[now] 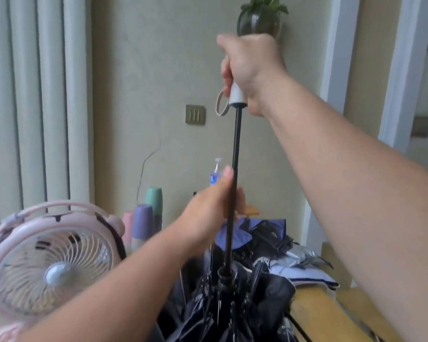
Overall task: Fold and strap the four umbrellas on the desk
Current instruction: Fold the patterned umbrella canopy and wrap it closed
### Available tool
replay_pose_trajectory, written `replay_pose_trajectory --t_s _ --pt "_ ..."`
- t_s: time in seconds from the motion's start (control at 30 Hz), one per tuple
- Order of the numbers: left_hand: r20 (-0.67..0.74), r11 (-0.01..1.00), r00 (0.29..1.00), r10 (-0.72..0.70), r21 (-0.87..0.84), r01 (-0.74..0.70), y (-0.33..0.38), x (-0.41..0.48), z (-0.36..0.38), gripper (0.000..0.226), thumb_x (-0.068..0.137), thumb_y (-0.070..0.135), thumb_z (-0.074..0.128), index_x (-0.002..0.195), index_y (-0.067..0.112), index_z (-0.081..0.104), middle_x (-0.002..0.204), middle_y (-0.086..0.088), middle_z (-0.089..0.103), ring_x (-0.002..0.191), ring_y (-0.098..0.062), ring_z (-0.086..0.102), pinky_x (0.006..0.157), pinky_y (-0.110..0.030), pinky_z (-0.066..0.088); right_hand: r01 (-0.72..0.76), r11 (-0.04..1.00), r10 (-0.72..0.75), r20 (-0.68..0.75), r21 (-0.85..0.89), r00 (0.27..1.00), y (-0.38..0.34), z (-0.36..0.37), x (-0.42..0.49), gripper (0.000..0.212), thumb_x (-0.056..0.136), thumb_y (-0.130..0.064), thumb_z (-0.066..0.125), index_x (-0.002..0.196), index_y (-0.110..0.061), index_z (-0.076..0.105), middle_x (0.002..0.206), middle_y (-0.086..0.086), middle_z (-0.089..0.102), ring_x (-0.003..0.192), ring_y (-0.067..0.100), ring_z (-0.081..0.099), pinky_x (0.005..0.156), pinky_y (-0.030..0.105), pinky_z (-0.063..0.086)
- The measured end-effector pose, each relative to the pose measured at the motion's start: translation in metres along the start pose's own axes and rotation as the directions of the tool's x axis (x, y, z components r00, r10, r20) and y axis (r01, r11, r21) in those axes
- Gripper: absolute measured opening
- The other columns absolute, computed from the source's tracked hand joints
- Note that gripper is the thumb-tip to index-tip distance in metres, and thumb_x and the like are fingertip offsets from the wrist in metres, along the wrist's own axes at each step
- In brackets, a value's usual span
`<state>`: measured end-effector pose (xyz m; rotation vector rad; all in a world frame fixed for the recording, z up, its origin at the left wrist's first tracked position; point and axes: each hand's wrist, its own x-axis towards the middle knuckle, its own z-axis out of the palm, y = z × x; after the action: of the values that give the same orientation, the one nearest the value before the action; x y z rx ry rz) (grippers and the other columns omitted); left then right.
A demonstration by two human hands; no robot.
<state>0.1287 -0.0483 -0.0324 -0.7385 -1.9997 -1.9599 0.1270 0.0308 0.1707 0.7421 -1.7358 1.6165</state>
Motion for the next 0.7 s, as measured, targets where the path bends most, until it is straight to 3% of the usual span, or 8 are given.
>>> replay_pose_trajectory --t_s 0.1,0.2,0.27,0.37,0.43,0.53,0.63,0.7 --pt "-0.247 0.990 0.969 -0.011 -0.136 -0.024 0.017 0.010 -0.031 0.080 0.098 0.070 0.026 0.128 0.006 0.062 0.120 -0.008 0.071 0.115 -0.022 0.065 0.104 -0.046 0.044 -0.035 0.999 0.035 0.032 -0.018 0.999 0.036 0.008 -0.027 0.040 0.092 -0.010 0.054 0.053 -0.008 0.047 0.041 0.004 0.047 0.034 0.018 0.038 0.043 0.024 0.039" --pt "-0.336 0.968 0.910 0.242 0.015 -0.252 0.056 0.027 -0.053 0.063 0.097 0.066 0.029 0.130 0.024 0.062 0.128 0.005 0.069 0.120 -0.009 0.063 0.106 -0.041 0.043 -0.085 0.995 0.089 0.081 -0.047 0.993 0.076 0.015 -0.061 0.042 0.092 -0.012 0.053 0.050 -0.007 0.051 0.041 0.004 0.048 0.036 0.020 0.043 0.045 0.026 0.040" --pt "-0.176 0.942 0.936 0.304 0.204 -0.268 0.071 0.032 -0.052 0.061 0.095 0.067 0.029 0.122 0.028 0.069 0.120 0.006 0.074 0.113 -0.009 0.067 0.105 -0.040 0.045 -0.102 0.995 0.103 0.103 -0.014 0.989 0.087 0.019 -0.080 0.040 0.092 -0.012 0.052 0.052 -0.009 0.052 0.043 0.004 0.049 0.038 0.020 0.045 0.043 0.024 0.039" --pt "0.053 0.917 0.979 0.198 0.342 -0.204 0.076 0.030 -0.041 0.077 0.101 0.068 0.022 0.108 0.017 0.079 0.084 -0.005 0.076 0.071 -0.032 0.067 0.069 -0.034 0.050 -0.096 0.994 0.091 0.099 0.044 0.991 0.096 0.018 -0.097 0.041 0.091 -0.007 0.049 0.050 -0.010 0.053 0.042 0.006 0.048 0.036 0.022 0.043 0.041 0.023 0.035" --pt "0.135 0.901 0.985 0.104 0.407 -0.151 0.063 0.029 -0.038 0.095 0.093 0.080 0.019 0.104 0.006 0.077 0.078 -0.023 0.071 0.061 -0.038 0.064 0.064 -0.034 0.045 -0.100 0.992 0.092 0.109 0.072 0.990 0.111 0.015 -0.110 0.042 0.090 -0.003 0.046 0.050 -0.010 0.055 0.041 0.008 0.047 0.034 0.024 0.042 0.040 0.025 0.035" --pt "0.154 0.892 0.988 -0.025 0.449 -0.047 0.023 0.015 -0.036 0.110 0.078 0.093 0.023 0.102 -0.001 0.075 0.075 -0.037 0.065 0.061 -0.038 0.068 0.068 -0.040 0.052 -0.161 0.985 0.151 0.139 0.064 0.979 0.152 0.009 -0.144 0.050 0.089 -0.001 0.046 0.043 -0.017 0.055 0.040 0.009 0.046 0.034 0.024 0.044 0.043 0.028 0.036" --pt "0.084 0.896 0.995 -0.049 0.444 0.006 -0.017 -0.009 -0.024 0.078 0.098 0.073 0.021 0.107 0.022 0.080 0.080 -0.030 0.071 0.062 -0.016 0.068 0.059 -0.012 0.049 -0.174 0.984 0.168 0.165 0.023 0.972 0.187 0.006 -0.177 0.043 0.085 -0.007 0.049 0.043 -0.008 0.053 0.042 0.012 0.051 0.042 0.022 0.050 0.046 0.026 0.037" --pt "-0.013 0.931 0.998 -0.054 0.362 0.055 -0.029 -0.016 -0.023 0.072 0.101 0.066 0.018 0.108 0.028 0.079 0.082 -0.024 0.073 0.057 -0.005 0.059 0.052 -0.006 0.042 -0.170 0.985 0.165 0.185 0.014 0.969 0.198 0.007 -0.180 0.041 0.082 -0.013 0.049 0.042 -0.007 0.054 0.044 0.008 0.054 0.046 0.021 0.053 0.047 0.026 0.038"
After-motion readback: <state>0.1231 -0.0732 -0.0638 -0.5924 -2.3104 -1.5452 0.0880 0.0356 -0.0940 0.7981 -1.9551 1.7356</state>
